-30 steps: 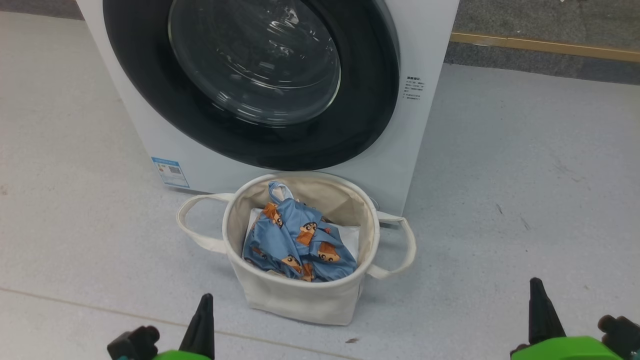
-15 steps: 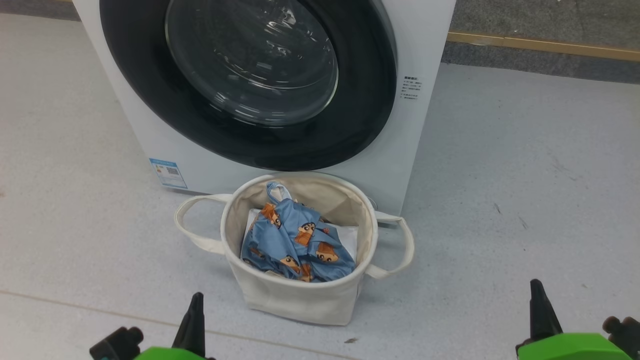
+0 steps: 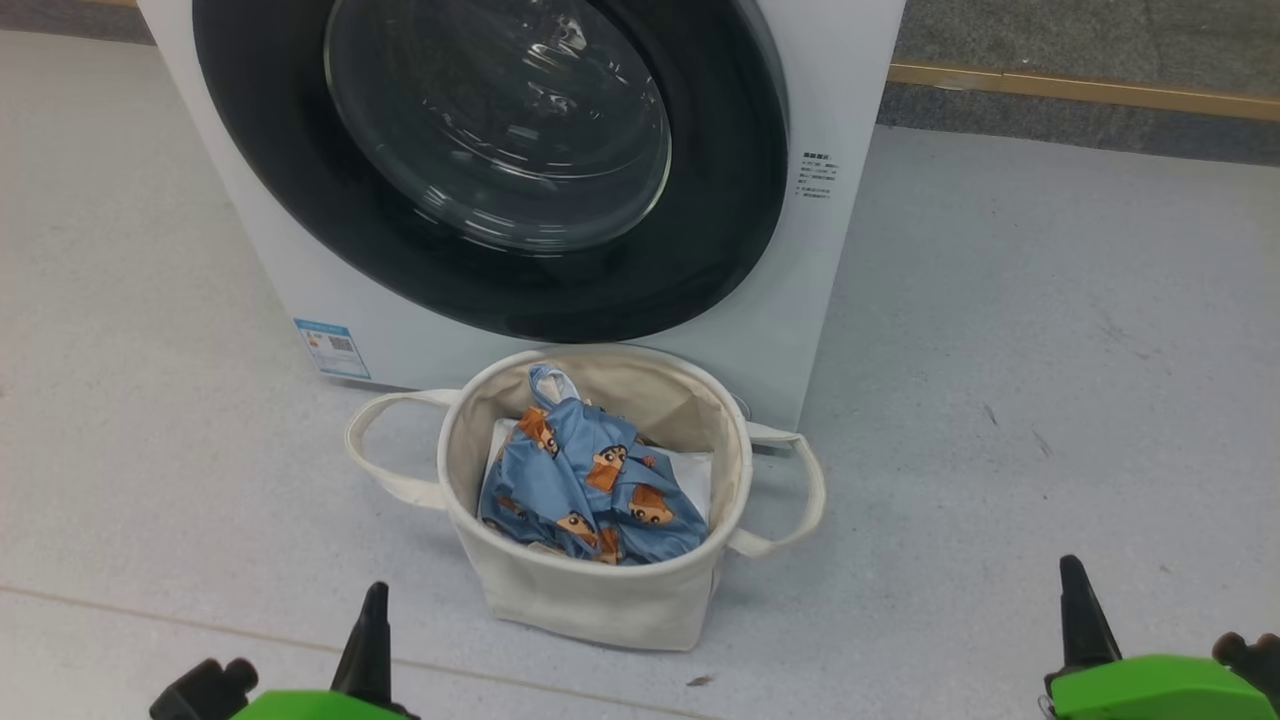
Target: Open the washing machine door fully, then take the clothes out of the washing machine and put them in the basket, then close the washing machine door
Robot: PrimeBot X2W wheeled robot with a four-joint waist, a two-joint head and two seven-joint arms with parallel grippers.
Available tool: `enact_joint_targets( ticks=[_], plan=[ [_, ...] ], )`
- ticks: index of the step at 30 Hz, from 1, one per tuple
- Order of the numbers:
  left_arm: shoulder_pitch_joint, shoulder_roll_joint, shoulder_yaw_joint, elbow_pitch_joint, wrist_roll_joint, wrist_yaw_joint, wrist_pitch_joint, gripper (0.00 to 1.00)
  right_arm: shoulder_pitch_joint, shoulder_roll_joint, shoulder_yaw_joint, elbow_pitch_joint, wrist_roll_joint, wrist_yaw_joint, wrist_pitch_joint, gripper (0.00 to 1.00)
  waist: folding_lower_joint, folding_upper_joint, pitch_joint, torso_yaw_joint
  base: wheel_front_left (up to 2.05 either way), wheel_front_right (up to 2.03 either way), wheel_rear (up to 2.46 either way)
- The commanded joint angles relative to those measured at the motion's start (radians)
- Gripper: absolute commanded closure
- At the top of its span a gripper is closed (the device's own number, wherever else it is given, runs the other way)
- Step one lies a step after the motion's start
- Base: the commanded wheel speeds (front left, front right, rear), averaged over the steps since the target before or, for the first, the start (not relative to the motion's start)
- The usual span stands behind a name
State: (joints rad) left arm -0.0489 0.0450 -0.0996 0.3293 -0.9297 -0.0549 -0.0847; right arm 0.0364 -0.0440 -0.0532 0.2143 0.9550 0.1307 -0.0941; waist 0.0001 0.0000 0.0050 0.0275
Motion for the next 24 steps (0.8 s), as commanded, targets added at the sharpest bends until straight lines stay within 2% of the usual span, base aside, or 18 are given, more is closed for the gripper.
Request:
enact_joint_targets(
  ticks=[1, 24],
  plan=[
    [-0.049, 0.011, 0.032, -0.037, -0.035, -0.013, 0.010, 1.00, -0.055, -0.020, 0.003, -0.027, 0.037, 0.000, 0.009, 1.00, 0.0000, 0.0000, 0.000, -0.001, 0.00, 0.00, 0.00],
    [-0.052, 0.012, 0.097, -0.055, -0.285, -0.037, 0.078, 1.00, -0.088, -0.022, -0.011, -0.006, 0.281, 0.000, 0.077, 1.00, 0.0000, 0.0000, -0.001, -0.011, 0.00, 0.00, 0.00]
  ],
)
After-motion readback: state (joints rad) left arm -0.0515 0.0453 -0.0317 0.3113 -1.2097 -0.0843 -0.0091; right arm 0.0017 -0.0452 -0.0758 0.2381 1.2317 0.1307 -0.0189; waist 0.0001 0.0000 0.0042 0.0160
